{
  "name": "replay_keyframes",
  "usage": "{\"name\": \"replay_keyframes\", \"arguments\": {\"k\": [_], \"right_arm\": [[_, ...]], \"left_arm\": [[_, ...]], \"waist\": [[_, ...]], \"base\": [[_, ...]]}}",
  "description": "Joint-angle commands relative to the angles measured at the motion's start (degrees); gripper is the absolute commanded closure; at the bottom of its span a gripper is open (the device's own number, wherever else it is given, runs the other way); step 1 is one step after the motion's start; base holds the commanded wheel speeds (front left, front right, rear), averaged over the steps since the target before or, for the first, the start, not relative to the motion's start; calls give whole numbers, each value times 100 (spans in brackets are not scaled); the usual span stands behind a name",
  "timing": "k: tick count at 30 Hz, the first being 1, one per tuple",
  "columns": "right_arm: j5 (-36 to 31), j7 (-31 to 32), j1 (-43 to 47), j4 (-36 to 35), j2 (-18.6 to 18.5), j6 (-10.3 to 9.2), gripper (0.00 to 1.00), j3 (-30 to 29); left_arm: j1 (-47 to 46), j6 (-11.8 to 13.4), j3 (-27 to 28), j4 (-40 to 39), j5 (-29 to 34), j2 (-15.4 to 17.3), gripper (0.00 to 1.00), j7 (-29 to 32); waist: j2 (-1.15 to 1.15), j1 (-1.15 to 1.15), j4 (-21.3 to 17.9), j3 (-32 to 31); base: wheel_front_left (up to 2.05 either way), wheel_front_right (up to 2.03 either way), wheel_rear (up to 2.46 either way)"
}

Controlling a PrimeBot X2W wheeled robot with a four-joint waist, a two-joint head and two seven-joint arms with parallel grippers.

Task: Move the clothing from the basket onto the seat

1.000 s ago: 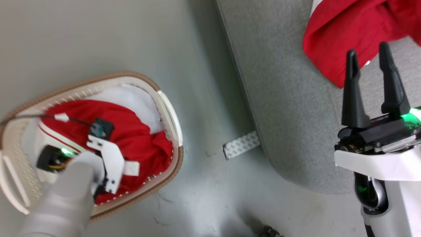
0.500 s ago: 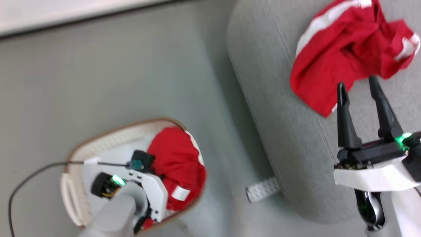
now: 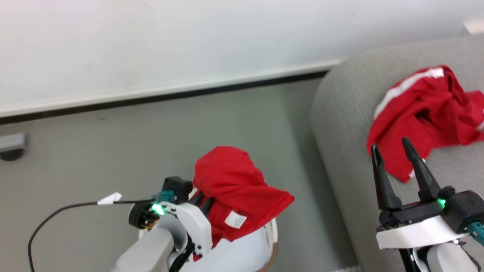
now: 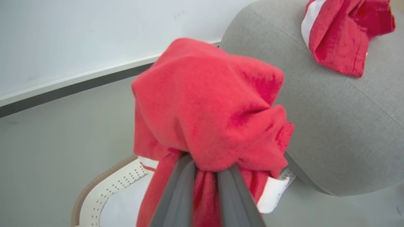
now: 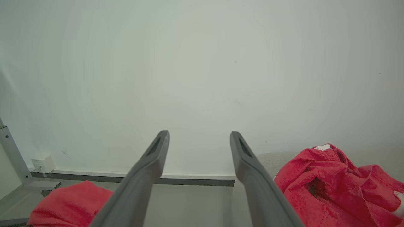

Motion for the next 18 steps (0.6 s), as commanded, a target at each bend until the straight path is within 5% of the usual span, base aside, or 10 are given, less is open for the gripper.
{"name": "replay_keyframes", "arguments": {"k": [1,18], "right_arm": [[59,0,127,47,-47,-13,0,25],[245,0,432,459,105,-13,0,621]], "left_arm": [[-10,11,50,-135,-52,54,100,-33],[-127,270,752,-2052,-490,363,100,102]], "waist": [[0,1,383,-384],[0,1,881,-964]], "base": [[0,0,0],[0,0,0]]}}
